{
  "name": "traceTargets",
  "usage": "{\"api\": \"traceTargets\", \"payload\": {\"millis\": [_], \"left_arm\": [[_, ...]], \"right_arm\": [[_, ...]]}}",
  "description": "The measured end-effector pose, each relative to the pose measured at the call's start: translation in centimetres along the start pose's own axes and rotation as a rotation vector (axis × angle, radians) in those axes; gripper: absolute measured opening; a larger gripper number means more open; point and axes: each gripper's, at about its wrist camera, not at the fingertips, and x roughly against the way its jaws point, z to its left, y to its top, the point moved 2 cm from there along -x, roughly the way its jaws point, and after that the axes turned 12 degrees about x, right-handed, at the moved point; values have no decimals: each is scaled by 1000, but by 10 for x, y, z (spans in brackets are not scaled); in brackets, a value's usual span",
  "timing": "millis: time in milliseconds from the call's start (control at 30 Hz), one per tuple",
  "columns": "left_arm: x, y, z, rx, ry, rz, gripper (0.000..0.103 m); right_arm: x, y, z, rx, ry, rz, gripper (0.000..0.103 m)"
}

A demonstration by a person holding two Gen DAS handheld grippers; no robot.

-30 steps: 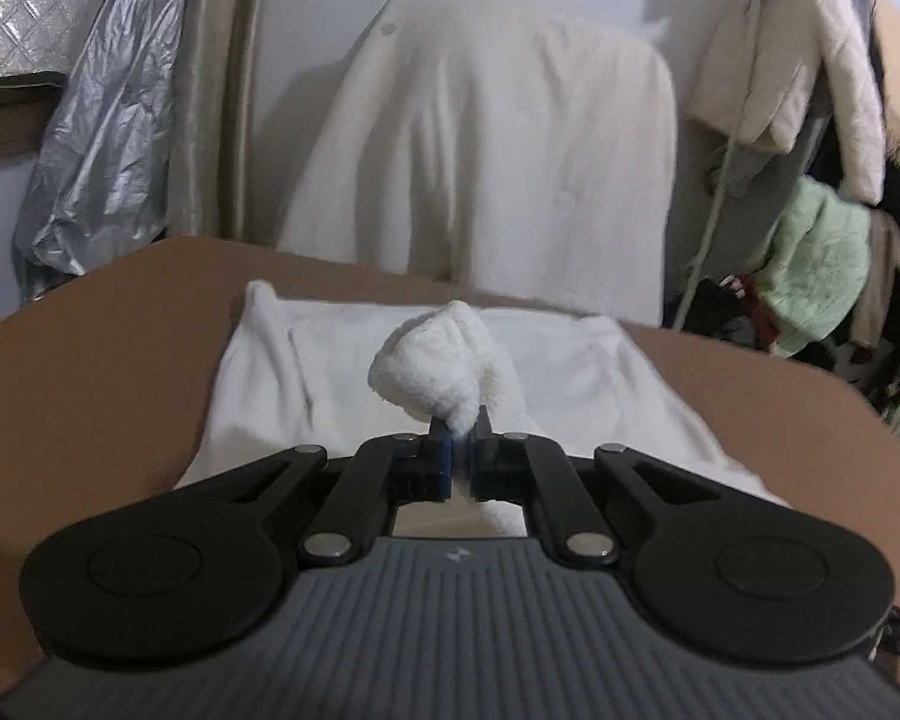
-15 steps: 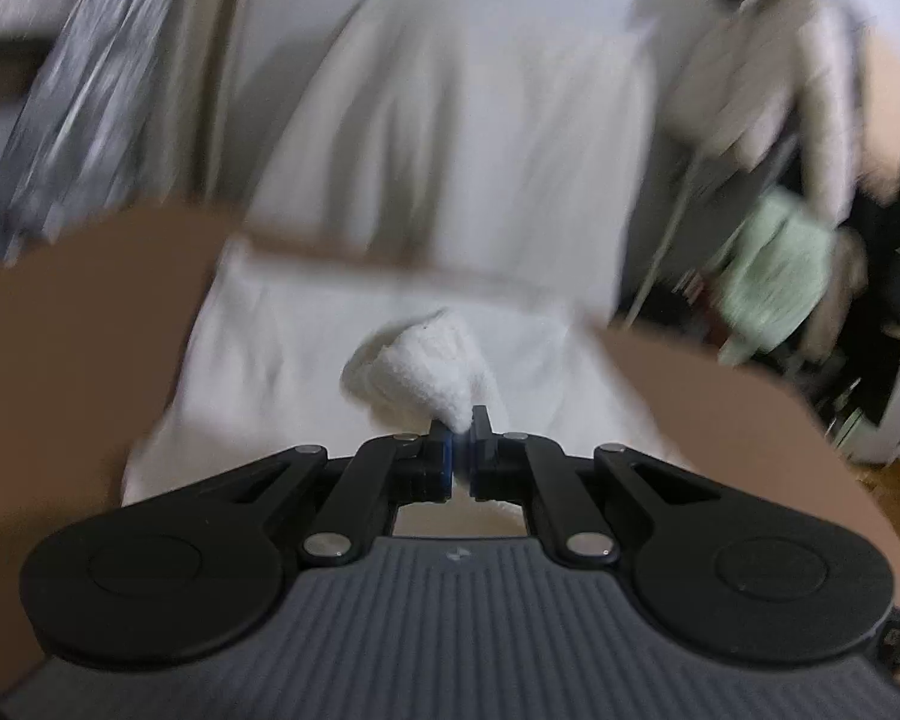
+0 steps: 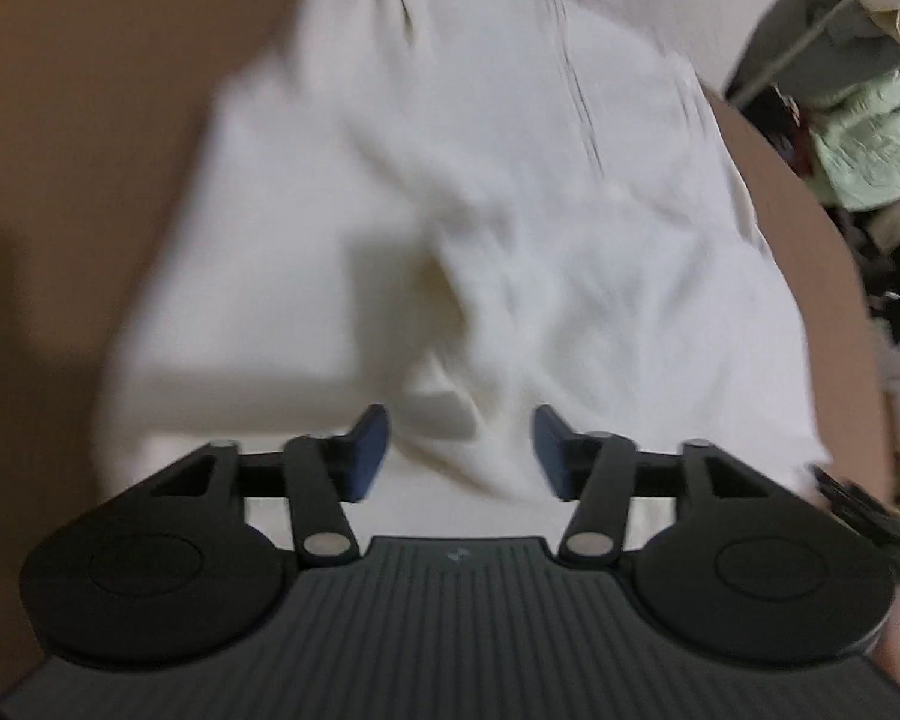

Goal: Fold clothes

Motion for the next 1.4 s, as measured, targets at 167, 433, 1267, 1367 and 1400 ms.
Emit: {"api": "traceTargets", "payload": {"millis": [167, 433, 1267, 1367, 1400], "left_arm": [[12, 10, 6, -15, 2, -133, 74], [-78, 13, -5, -115, 19, 12, 78], [21, 25, -5, -190, -58, -331, 84], [33, 52, 2, -163, -70, -418, 85], [29, 64, 5, -154, -52, -422, 85]], "right_arm": [[44, 24, 7, 69, 147, -78, 91], [14, 102, 81, 248, 305, -192, 91], [36, 310, 53, 161, 304, -121, 93], [37, 370, 66, 107, 460, -90, 93], [35, 383, 71, 105, 480, -86, 93]]}}
